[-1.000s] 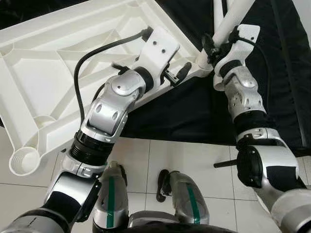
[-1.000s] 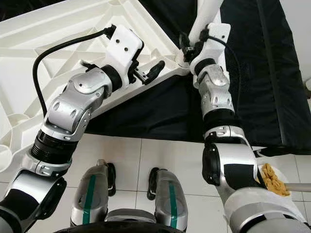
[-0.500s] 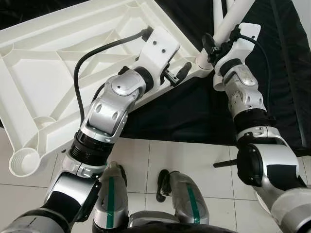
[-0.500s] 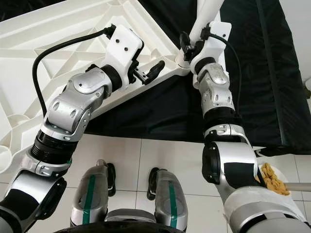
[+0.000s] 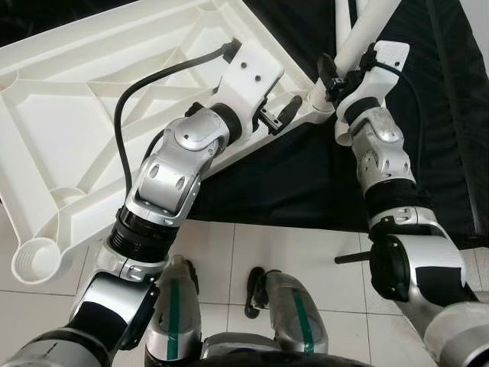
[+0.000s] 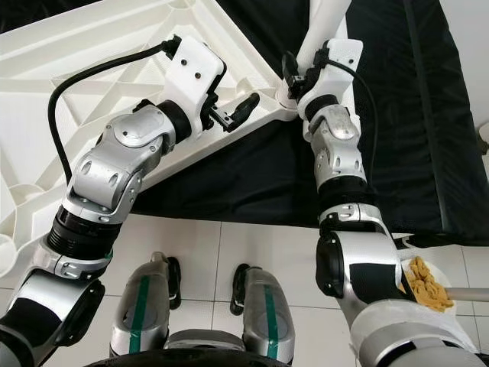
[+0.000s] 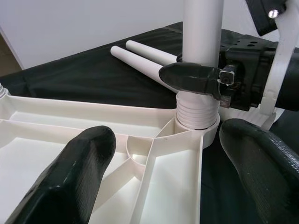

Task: Building children table

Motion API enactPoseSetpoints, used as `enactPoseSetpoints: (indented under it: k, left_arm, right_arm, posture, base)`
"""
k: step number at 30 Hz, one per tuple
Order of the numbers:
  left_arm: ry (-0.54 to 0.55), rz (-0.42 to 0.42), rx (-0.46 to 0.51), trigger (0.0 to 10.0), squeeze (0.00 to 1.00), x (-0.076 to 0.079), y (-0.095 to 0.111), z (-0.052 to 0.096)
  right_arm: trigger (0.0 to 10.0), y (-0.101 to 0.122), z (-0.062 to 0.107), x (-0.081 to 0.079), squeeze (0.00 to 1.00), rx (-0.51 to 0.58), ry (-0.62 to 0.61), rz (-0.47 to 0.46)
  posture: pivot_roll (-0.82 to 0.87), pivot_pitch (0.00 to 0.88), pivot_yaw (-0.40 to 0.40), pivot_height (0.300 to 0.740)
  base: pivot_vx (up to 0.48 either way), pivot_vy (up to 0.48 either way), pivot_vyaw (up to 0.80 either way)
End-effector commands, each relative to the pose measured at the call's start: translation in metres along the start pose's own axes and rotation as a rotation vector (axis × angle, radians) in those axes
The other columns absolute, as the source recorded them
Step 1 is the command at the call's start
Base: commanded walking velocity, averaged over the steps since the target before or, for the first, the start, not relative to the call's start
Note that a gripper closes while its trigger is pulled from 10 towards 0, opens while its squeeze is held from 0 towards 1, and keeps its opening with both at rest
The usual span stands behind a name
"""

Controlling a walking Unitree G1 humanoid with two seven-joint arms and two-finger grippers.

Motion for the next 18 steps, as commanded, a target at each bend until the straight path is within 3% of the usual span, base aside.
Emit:
enactPoseSetpoints:
  k: [1, 8, 18]
  left_arm:
    - [0.026, 0.010, -0.020, 10.0, 0.00, 0.000, -0.004, 0.001]
    - [0.025, 0.012, -0.020, 10.0, 0.00, 0.000, -0.004, 0.001]
    - [0.026, 0.012, -0.020, 10.0, 0.00, 0.000, -0.003, 0.001]
  right_arm:
    - [10.0, -0.053, 0.024, 0.014, 0.00, -0.184, -0.061, -0.016]
    - [10.0, -0.059, 0.037, 0.015, 0.00, -0.136, -0.066, -0.031]
    - [10.0, -0.055, 0.035, 0.015, 0.00, -0.118, -0.071, -0.024]
  posture:
    - [0.12, 0.110, -0.077, 0.740]
    - [0.12, 0.109, -0.076, 0.740]
    - [0.12, 0.103, -0.077, 0.740]
  base:
    - [0.000, 0.000, 0.00]
    - [0.000, 0.000, 0.00]
    - [0.000, 0.000, 0.00]
Point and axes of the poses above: a point about 5 cm out from each wrist's last joint towards the gripper, its own z axis pointing back from the gripper into the wrist, its own y axis along the axis of the wrist's last joint, x = y × z, the point moved 3 cm from there along -z, pointing out of the wrist towards the gripper, and after that the axes turned 7 degrees about -z, right-handed, at the moved point
